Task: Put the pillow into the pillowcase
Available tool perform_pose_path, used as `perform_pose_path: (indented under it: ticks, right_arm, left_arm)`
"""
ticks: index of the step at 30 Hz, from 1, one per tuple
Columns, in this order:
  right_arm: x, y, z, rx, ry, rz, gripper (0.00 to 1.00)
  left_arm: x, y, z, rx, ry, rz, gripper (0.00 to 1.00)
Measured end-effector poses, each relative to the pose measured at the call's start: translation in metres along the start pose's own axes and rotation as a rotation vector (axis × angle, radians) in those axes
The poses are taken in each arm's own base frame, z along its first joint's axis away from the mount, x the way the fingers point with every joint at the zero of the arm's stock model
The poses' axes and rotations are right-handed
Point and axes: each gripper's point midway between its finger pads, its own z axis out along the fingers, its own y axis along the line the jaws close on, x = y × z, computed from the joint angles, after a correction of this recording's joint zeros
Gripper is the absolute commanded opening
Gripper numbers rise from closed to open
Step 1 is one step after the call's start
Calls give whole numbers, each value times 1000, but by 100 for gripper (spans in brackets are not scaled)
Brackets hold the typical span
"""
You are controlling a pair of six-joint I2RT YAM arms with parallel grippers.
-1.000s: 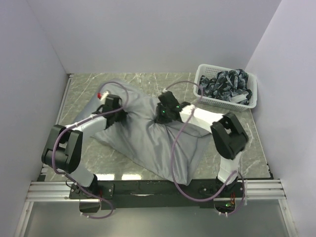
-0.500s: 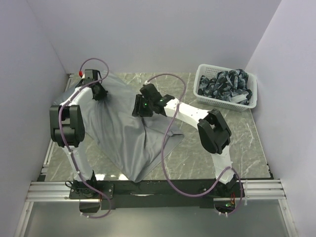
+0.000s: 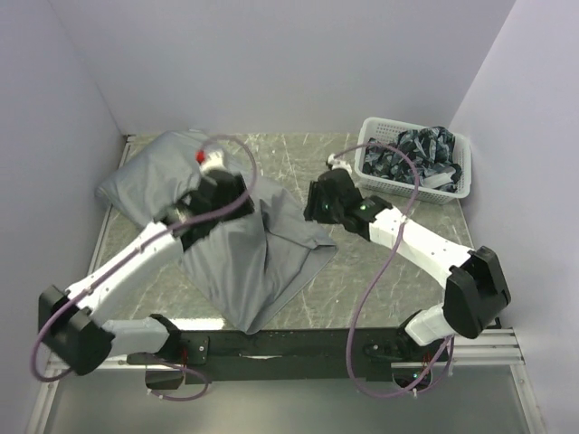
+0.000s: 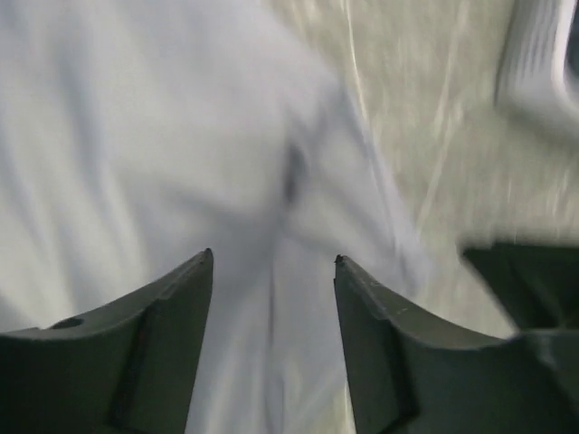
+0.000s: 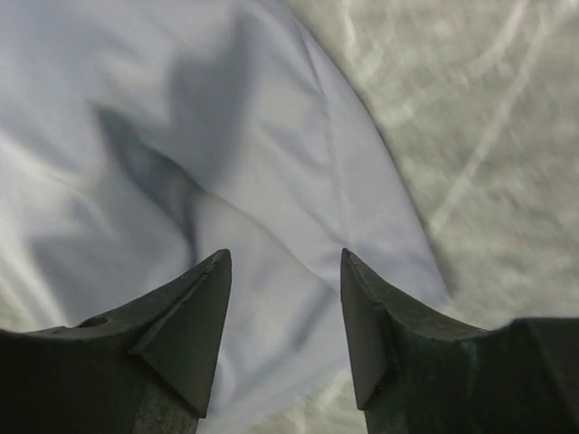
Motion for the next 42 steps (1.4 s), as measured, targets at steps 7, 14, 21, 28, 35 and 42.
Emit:
perform_pose_path:
  ticks: [7, 14, 21, 28, 35, 42]
  right_arm:
    - [73, -44, 13, 113, 164, -115, 52]
    - [86, -47, 26, 124, 199, -174, 51]
    - [94, -46, 36, 109, 223, -202, 49]
    - [108, -47, 48, 102, 277, -224, 42]
    - [100, -50, 52, 148, 269, -242, 12]
    - [66, -60, 51, 215, 219, -216, 1]
  left_arm:
    - [170, 1, -52, -30, 286, 203, 56]
    - [236, 22, -101, -128, 369, 327, 58]
    - [268, 44, -118, -173, 411, 367, 58]
    - [291, 58, -126, -171, 462, 396, 52]
    - [308, 64, -116, -193, 471, 424, 14]
    - [321, 77, -114, -182, 492, 451, 1]
